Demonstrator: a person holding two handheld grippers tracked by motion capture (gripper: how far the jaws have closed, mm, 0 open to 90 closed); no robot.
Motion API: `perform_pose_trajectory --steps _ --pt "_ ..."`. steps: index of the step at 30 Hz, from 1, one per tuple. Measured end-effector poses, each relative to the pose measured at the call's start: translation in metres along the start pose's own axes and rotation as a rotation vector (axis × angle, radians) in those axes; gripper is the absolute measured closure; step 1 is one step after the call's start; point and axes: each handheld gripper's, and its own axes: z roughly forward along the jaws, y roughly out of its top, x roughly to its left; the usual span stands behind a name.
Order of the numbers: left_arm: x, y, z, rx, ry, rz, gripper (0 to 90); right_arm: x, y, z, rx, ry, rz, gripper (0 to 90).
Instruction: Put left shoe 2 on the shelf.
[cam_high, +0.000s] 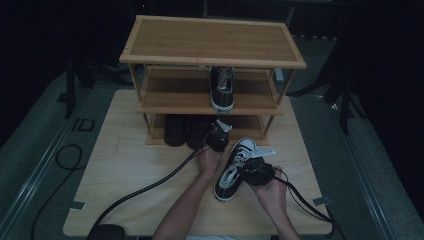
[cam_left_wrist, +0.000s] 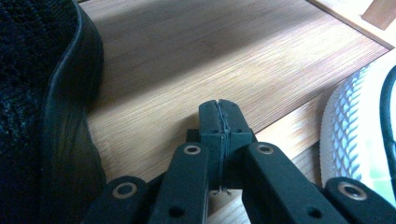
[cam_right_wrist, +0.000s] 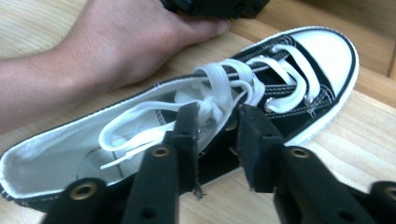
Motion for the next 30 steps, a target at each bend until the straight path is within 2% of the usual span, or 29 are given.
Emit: perform_pose_trajectory --steps 7,9,14,22,30 --pt "0.0 0.0 0.0 0.0 0.0 -0.001 89.5 0.0 -0.001 -0.005 0.011 -0.055 0.007 83.6" --pt "0.0 0.0 0.0 0.001 0.0 -0.001 89.6 -0.001 -0.002 -0.009 0.008 -0.091 -0.002 85.8" --pt "0.0 0.0 0.0 0.001 -0.001 -0.002 89.6 -0.009 -0.005 -0.014 0.002 -0.125 0.013 87.6" --pt "0.0 0.0 0.0 0.001 -0.001 -0.002 89.6 -0.011 -0.008 -0.018 -0.007 -0.128 0.009 88.8" --pt "0.0 0.0 0.0 0.001 -0.001 -0.003 89.2 -0.02 -0.015 -0.025 -0.006 -0.123 0.002 89.0"
